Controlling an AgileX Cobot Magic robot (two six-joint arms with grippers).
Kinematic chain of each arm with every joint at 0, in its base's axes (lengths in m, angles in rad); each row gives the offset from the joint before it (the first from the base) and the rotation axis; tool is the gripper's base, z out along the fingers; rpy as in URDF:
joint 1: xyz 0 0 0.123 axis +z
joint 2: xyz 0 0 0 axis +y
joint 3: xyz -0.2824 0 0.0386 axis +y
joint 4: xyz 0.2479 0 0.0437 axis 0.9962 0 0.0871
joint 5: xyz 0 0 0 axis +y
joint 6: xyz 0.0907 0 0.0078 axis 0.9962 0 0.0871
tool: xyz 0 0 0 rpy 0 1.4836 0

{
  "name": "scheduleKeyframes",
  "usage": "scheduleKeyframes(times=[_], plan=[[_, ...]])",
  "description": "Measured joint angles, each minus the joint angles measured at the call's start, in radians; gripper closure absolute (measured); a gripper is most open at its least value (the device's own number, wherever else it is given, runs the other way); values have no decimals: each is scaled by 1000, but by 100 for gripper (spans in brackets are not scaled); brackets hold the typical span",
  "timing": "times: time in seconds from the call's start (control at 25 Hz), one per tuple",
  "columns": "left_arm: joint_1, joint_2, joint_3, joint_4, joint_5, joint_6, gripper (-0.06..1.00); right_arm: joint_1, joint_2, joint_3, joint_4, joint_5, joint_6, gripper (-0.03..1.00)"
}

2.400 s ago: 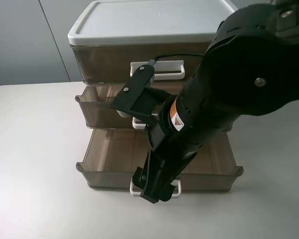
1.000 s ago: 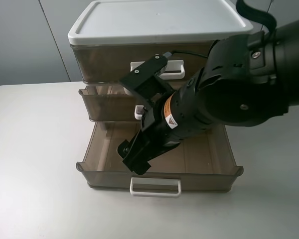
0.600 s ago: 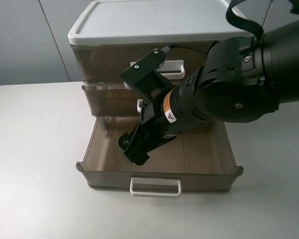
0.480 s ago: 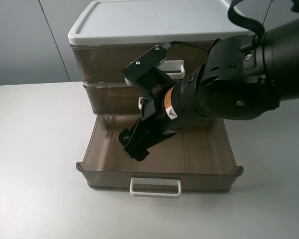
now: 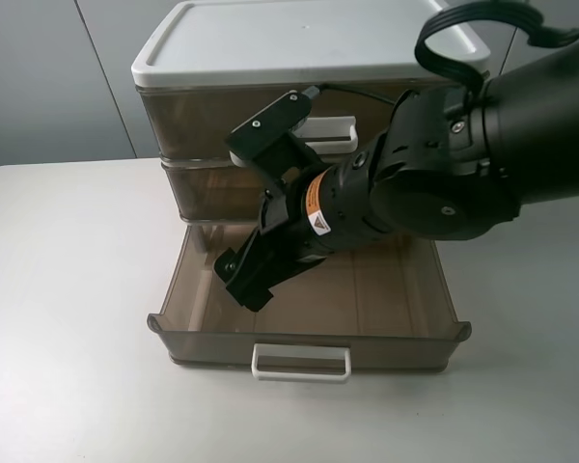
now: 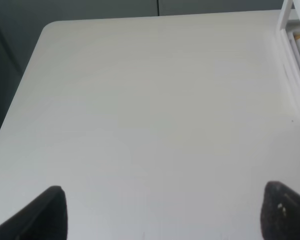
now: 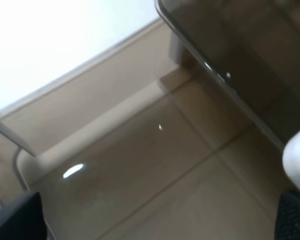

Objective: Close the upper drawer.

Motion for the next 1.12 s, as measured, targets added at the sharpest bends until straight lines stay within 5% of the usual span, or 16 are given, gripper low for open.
scheduleKeyframes(times=[0.56, 0.88, 1.12], plan=[[0, 0, 0, 0, 0, 0, 20, -8, 0, 0, 7, -93, -10, 27], [0, 0, 0, 0, 0, 0, 20, 33, -52, 0, 80, -25, -34, 27], [0, 0, 0, 0, 0, 0, 20, 60, -160, 0, 187, 119, -101, 27]])
